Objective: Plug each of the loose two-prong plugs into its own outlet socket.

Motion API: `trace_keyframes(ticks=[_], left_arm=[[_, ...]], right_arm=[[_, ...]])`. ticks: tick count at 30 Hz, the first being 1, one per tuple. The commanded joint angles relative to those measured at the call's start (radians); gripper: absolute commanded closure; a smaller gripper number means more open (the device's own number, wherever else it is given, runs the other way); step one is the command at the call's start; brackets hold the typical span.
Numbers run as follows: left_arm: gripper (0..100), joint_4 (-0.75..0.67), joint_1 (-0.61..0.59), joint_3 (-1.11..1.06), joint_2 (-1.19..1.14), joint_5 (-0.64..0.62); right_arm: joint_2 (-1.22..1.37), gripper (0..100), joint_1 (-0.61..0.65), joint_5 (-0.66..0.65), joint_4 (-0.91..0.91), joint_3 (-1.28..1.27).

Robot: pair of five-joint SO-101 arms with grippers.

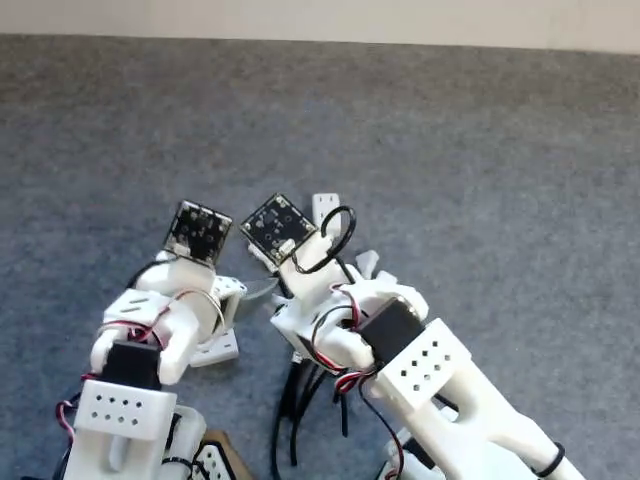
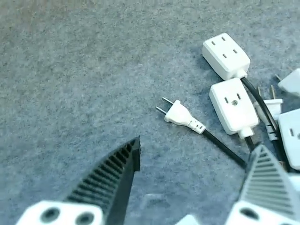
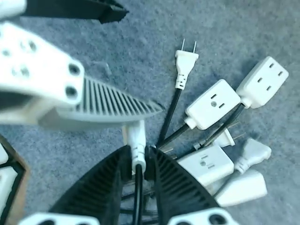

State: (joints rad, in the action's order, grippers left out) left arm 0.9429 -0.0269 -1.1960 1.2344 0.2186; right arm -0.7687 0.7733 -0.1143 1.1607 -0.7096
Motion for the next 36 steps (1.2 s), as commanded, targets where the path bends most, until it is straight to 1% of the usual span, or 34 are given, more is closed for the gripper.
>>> trace_keyframes(ticks=[1, 5, 9, 10, 16, 20, 23, 25, 28, 33, 36], left_arm=[[66, 0.031, -0.127, 0.151, -0.036, -0.008], [66, 0.081, -0.242, 0.363, -0.237, -0.008], [66, 0.117, -0.389, 0.611, -0.549, -0.008], [66, 0.127, -0.433, 0.679, -0.633, -0.008], [66, 0.14, -0.717, 1.041, -1.072, -0.006], [66, 0.133, -0.895, 1.245, -1.307, -0.006], [66, 0.133, -0.992, 1.394, -1.457, -0.006], [66, 0.133, -1.036, 1.477, -1.546, -0.006], [66, 0.133, -1.078, 1.578, -1.667, -0.006], [66, 0.135, -1.116, 1.744, -1.839, -0.006], [66, 0.14, -1.124, 1.824, -1.916, -0.006]], right_arm=[[0.084, 99.3, -0.025, -0.014, 0.047, 0.114], [0.257, 99.3, -0.024, -0.006, 0.136, 0.257], [0.406, 99.3, -0.021, -0.002, 0.243, 0.444], [0.44, 99.3, -0.013, 0.021, 0.263, 0.49], [0.639, 99.3, 0.096, 0.072, 0.358, 0.714], [0.766, 99.3, 0.156, 0.199, 0.409, 0.806], [0.845, 99.0, 0.166, 0.331, 0.412, 0.849], [0.885, 99.0, 0.166, 0.405, 0.412, 0.866], [0.905, 99.0, 0.166, 0.462, 0.407, 0.865], [0.901, 99.0, 0.174, 0.557, 0.406, 0.868], [0.903, 99.0, 0.191, 0.6, 0.369, 0.863]])
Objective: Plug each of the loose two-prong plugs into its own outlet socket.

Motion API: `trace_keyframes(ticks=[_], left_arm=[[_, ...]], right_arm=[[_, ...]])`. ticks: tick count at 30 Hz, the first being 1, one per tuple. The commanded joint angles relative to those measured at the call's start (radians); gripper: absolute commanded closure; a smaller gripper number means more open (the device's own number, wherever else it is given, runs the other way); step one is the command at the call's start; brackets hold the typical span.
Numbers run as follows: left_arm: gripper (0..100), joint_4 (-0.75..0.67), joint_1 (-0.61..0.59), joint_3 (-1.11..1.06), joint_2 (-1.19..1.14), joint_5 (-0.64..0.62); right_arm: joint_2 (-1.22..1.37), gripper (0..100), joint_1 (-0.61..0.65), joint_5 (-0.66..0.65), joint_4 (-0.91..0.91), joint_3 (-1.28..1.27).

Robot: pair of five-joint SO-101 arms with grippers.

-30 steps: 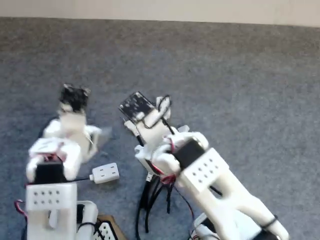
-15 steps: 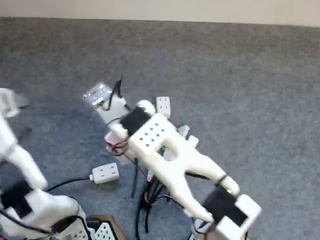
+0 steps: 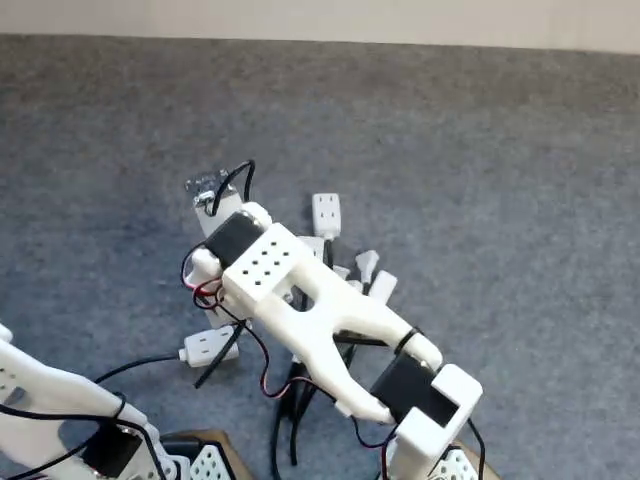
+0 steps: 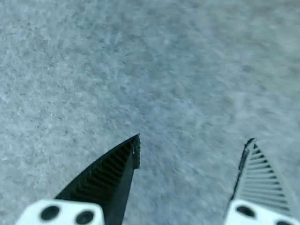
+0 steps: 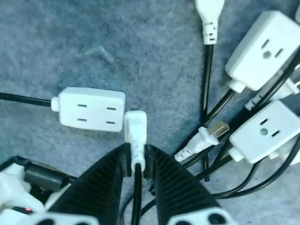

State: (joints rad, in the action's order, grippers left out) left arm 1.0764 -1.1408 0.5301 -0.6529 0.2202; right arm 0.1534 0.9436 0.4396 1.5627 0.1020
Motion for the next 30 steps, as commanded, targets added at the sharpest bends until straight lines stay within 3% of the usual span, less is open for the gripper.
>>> trace_keyframes(ticks=[1, 6, 30], left_arm=[[66, 0.006, -0.012, 0.117, -0.048, -0.008], [66, 0.006, -0.015, 0.196, -0.113, -0.008], [66, 0.006, -0.012, 0.205, -0.12, -0.012]], right_arm=[[-0.016, 99.0, 0.03, 0.061, -0.045, 0.051], [-0.013, 99.0, 0.074, 0.084, -0.081, 0.048], [-0.013, 98.9, 0.048, 0.084, -0.114, -0.09]])
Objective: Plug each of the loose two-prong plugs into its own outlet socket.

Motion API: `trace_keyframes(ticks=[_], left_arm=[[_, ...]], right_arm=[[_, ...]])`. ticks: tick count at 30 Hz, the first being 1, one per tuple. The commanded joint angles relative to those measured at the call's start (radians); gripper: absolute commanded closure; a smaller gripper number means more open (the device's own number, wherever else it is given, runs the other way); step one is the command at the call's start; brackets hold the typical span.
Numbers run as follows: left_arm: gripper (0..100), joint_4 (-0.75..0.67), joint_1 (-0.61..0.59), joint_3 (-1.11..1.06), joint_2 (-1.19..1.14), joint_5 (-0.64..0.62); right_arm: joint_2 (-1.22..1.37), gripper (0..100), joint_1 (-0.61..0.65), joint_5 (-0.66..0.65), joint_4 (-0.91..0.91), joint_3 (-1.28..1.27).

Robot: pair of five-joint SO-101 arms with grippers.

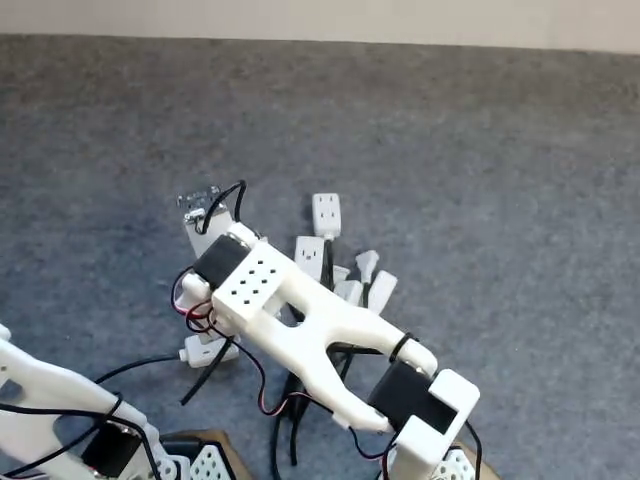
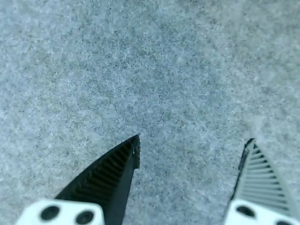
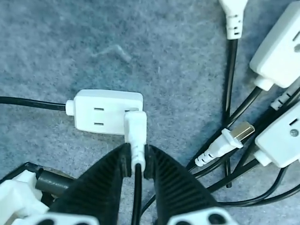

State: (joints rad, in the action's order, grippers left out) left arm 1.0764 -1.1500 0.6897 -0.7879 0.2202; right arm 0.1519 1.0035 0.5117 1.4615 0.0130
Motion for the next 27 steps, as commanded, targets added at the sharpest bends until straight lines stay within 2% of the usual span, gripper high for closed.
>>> trace_keyframes(ticks=[1, 9, 24, 27], left_arm=[[66, 0.006, -0.002, 0.045, 0.015, -0.012], [66, 0.006, -0.001, 0.045, 0.015, -0.012], [66, 0.008, 0.004, 0.041, 0.015, -0.011], [66, 0.049, 0.021, 0.045, 0.015, -0.008]], right_arm=[[-0.01, 98.9, -0.01, 0.012, -0.013, -0.001], [-0.007, 98.8, 0.047, 0.005, -0.018, -0.002], [0.151, 98.8, -0.002, 0.008, -0.022, 0.007], [0.177, 98.8, -0.016, 0.005, -0.022, 0.007]])
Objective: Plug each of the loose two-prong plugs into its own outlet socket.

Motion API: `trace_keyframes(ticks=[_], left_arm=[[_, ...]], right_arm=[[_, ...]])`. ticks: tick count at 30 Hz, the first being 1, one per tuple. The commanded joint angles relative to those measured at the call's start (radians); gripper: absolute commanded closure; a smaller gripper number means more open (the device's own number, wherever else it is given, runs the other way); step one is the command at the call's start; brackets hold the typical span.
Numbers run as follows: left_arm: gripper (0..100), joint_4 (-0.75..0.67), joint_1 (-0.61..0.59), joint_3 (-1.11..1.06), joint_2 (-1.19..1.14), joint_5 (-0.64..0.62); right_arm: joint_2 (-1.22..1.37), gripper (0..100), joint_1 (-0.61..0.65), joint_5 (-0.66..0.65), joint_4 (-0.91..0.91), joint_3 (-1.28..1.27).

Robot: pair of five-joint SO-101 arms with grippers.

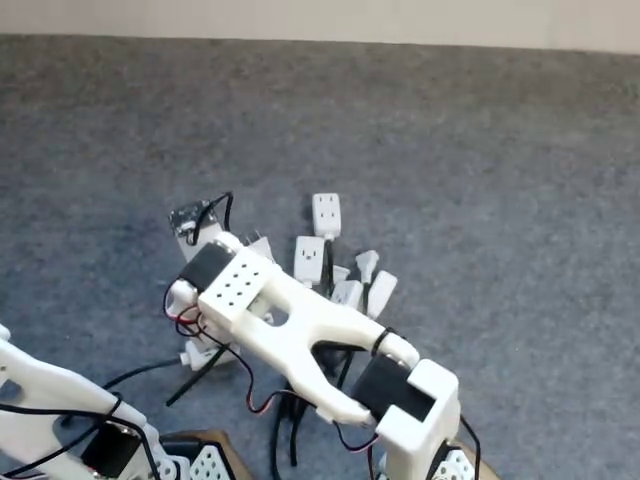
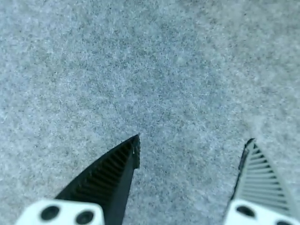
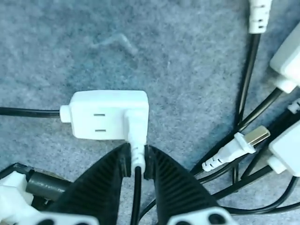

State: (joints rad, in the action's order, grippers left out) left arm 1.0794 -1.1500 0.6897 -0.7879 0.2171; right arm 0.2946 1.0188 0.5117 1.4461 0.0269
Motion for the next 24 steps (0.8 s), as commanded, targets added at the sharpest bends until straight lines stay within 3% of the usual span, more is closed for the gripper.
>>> trace_keyframes(ticks=[1, 7, 12, 15, 20, 24], left_arm=[[66, 0.066, 0.027, 0.045, 0.016, -0.003], [66, 0.315, 0.116, 0.107, 0.097, 0.135], [66, 0.517, 0.231, 0.186, 0.211, 0.137], [66, 0.628, 0.318, 0.205, 0.272, 0.137], [66, 0.687, 0.443, 0.108, 0.367, 0.172], [66, 0.687, 0.556, -0.186, 0.521, 0.259]], right_arm=[[0.036, 98.8, -0.035, 0.003, -0.004, -0.005], [-0.071, 96.6, -0.036, -0.169, -0.007, -0.004], [-0.288, 78.6, -0.039, -0.192, -0.035, -0.007], [-0.426, 70.9, -0.077, -0.319, -0.071, -0.013], [-0.651, 69.7, -0.226, -0.496, -0.042, -0.013], [-0.869, 69.7, -0.466, -0.54, -0.015, -0.045]])
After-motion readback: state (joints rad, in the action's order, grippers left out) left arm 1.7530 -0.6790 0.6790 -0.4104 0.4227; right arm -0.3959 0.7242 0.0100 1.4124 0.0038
